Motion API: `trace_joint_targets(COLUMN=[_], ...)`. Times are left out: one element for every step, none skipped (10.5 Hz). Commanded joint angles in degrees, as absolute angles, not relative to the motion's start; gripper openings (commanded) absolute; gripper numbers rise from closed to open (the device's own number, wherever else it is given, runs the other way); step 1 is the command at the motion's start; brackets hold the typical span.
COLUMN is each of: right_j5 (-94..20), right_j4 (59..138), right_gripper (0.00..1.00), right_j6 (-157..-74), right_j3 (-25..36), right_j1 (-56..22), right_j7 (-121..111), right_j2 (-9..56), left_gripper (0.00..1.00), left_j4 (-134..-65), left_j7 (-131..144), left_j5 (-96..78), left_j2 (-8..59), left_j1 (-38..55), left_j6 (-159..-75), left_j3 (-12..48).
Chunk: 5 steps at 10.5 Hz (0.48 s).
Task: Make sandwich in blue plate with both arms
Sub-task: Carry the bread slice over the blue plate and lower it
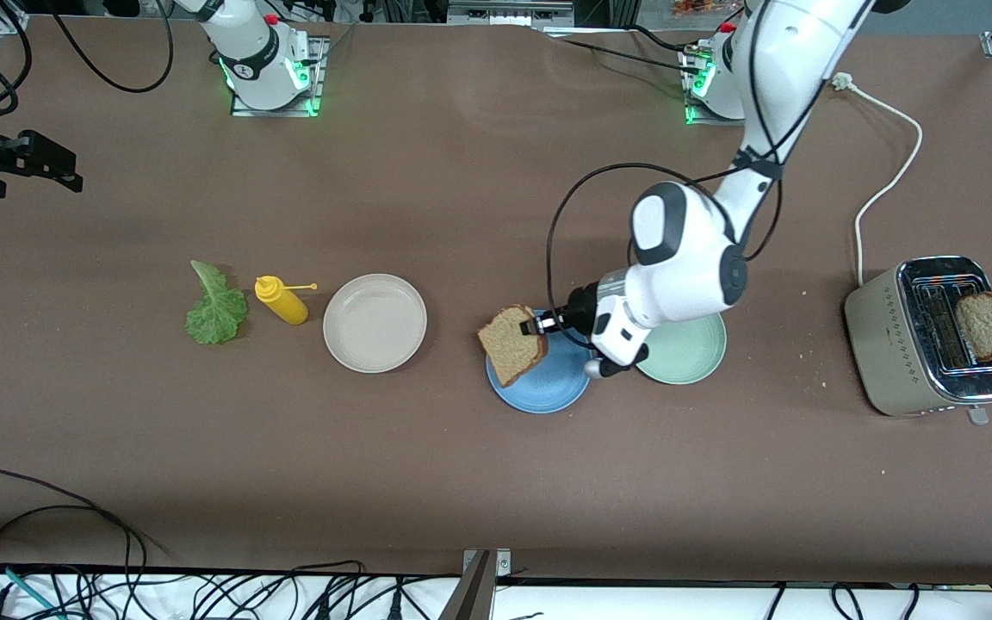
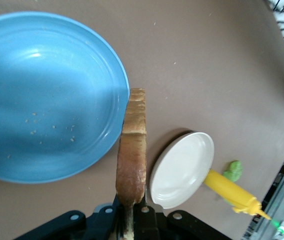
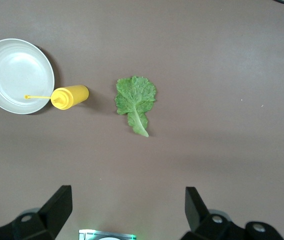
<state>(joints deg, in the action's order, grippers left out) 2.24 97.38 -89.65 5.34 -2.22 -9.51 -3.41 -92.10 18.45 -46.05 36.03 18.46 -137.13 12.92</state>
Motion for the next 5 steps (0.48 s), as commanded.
trace_joint_targets(right_j5=[2.99,2.99,2.99,2.99,2.99], right_j4=[96.33,96.33,96.33,96.33,96.33], right_gripper=[1.00,1.00,1.00,1.00,1.00], right_j6=[-88.68,-88.68,-88.68,-88.68,-88.68], right_j3=[5.01,5.01,5.10,5.01,5.01], right_j1=[-1.85,-1.85,-1.85,-1.93,-1.85], right_j7=[-9.14,-9.14,-9.14,-9.14,-9.14], right_j2=[-3.16,-3.16,-3.16,-3.16,-3.16], left_gripper=[0.00,0.00,0.00,0.00,0.00], left_j4=[-90.97,-91.05,-91.05,-91.05,-91.05], left_j7=[5.57,3.28,1.95,1.93,1.85], left_j5=[-47.46,-47.46,-48.07,-48.08,-47.64], left_j2=[39.02,39.20,39.03,38.68,38.67], left_j1=[18.19,17.76,17.06,16.18,16.17], left_j6=[-137.90,-137.81,-137.29,-136.59,-135.89], left_j3=[12.57,12.39,12.22,12.22,12.22])
